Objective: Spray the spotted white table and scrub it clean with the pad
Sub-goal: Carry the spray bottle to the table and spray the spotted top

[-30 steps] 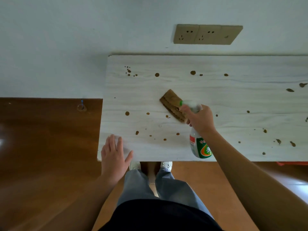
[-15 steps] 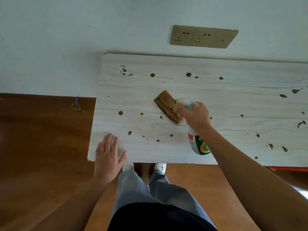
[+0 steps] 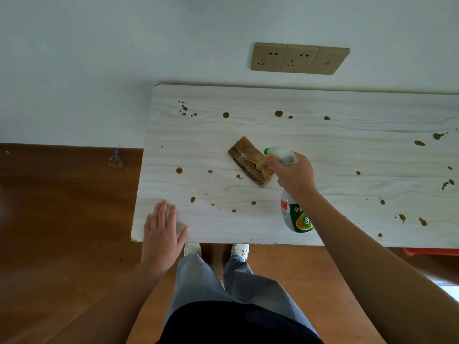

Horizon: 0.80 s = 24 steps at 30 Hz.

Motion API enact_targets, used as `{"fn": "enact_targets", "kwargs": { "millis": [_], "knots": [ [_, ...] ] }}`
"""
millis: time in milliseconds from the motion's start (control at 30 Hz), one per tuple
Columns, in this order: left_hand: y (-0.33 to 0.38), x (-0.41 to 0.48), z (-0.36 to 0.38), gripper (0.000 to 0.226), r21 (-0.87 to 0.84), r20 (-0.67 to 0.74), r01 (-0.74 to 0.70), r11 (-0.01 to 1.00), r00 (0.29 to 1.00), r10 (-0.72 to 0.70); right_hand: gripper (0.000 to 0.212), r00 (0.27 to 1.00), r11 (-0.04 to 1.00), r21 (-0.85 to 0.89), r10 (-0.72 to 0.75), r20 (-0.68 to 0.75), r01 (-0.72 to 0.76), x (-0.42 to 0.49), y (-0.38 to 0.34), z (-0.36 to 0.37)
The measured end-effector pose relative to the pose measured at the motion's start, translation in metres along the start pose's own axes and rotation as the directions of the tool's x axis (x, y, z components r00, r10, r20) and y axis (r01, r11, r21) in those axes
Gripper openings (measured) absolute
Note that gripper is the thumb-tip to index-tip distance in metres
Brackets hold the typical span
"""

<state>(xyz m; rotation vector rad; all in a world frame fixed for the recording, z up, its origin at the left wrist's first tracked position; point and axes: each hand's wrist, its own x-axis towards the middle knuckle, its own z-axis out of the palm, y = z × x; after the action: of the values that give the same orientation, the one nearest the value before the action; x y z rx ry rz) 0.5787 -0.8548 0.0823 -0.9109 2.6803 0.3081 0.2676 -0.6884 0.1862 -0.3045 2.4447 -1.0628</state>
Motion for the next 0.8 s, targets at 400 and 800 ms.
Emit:
{"fn": "enact_targets", "kwargs": {
  "millis": [400,800],
  "knots": [
    [0.004,-0.003,0.001,0.076,-0.013,-0.016,0.015,1.000,1.000,-0.015,0.042,0.994,0.993,0.044,0.109,0.018,-0.110,-0.012,0.031,-0.018],
    [0.007,-0.004,0.004,0.075,-0.033,-0.038,0.024,0.999,0.999,-0.025,0.052,0.981,0.981,0.020,0.192,-0.016,-0.192,-0.032,0.052,-0.024]
  ]
}}
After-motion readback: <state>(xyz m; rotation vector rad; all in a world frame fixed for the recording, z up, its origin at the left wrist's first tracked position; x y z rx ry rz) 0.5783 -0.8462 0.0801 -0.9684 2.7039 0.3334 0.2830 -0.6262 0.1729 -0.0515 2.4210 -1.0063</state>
